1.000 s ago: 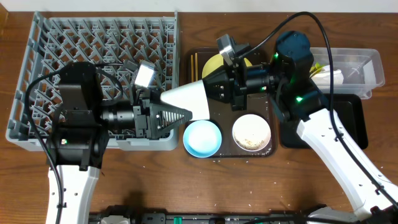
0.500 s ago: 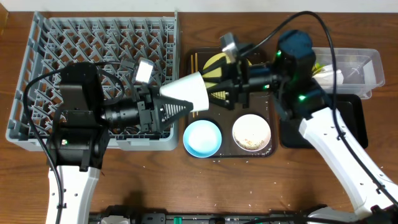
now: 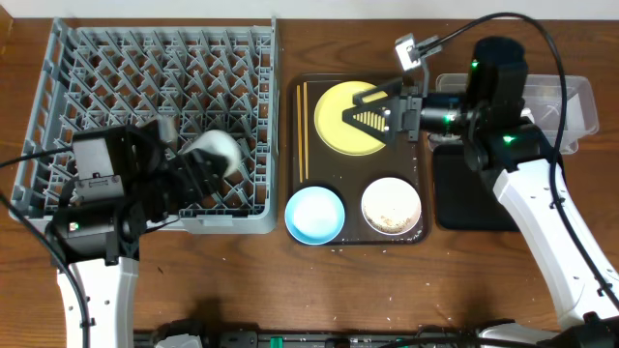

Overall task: Sort waste into correct bins and load items into the dishwasher
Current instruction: 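Lower the cup into the grey dish rack and open left gripper, then grasp the white bowl of rice with the right gripper, then carry the bowl over the black tray and tip the rice out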

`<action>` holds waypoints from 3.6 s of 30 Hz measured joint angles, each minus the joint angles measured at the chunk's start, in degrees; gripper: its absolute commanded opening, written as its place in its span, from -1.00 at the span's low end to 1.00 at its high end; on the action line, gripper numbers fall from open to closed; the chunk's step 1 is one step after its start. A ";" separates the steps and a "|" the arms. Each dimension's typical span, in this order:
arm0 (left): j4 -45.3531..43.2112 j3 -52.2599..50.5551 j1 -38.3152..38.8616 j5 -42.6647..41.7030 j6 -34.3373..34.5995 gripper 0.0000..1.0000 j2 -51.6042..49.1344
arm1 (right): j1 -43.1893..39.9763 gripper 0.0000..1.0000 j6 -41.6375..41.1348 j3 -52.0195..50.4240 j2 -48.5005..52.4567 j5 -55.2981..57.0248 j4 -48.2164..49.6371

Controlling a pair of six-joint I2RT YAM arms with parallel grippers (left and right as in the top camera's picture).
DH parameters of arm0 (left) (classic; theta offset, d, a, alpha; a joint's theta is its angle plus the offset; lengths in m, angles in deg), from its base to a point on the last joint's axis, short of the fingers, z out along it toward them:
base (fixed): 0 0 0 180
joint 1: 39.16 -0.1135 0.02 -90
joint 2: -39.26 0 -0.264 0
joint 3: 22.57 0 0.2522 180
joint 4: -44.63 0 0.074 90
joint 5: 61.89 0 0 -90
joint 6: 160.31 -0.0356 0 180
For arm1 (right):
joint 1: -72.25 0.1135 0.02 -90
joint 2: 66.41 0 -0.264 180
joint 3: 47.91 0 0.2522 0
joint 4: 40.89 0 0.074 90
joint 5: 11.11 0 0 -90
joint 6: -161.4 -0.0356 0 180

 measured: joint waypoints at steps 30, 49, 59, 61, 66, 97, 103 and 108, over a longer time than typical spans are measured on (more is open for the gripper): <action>-2.05 0.07 -9.11 24.76 7.45 0.88 -20.26 | 13.73 0.98 4.83 0.00 0.00 40.92 -20.31; -1.99 2.82 -8.63 8.72 -0.02 0.83 -9.77 | 13.73 0.92 4.96 -0.02 0.00 43.60 -20.83; -0.76 2.89 1.22 -4.33 -13.14 0.83 -1.05 | 14.32 0.05 4.52 0.00 1.79 57.13 -36.33; -0.46 2.93 4.26 -5.01 -14.71 0.82 -0.17 | 14.67 -0.01 4.37 -0.02 3.91 58.73 -37.79; 0.22 2.93 10.75 -5.01 -17.84 0.82 -0.11 | 16.06 -0.07 5.31 -0.02 10.73 60.48 -38.21; 0.22 2.93 12.28 -3.32 -19.41 0.96 -0.22 | 21.31 -0.98 -1.44 0.00 22.71 69.09 -38.80; 0.20 2.93 12.28 -3.32 -19.43 0.96 -0.22 | 19.28 -0.98 -1.42 0.00 16.96 63.06 -38.38; 0.22 2.93 12.28 -3.32 -19.41 0.96 -0.22 | 12.92 -0.98 0.42 0.07 5.99 55.63 -38.47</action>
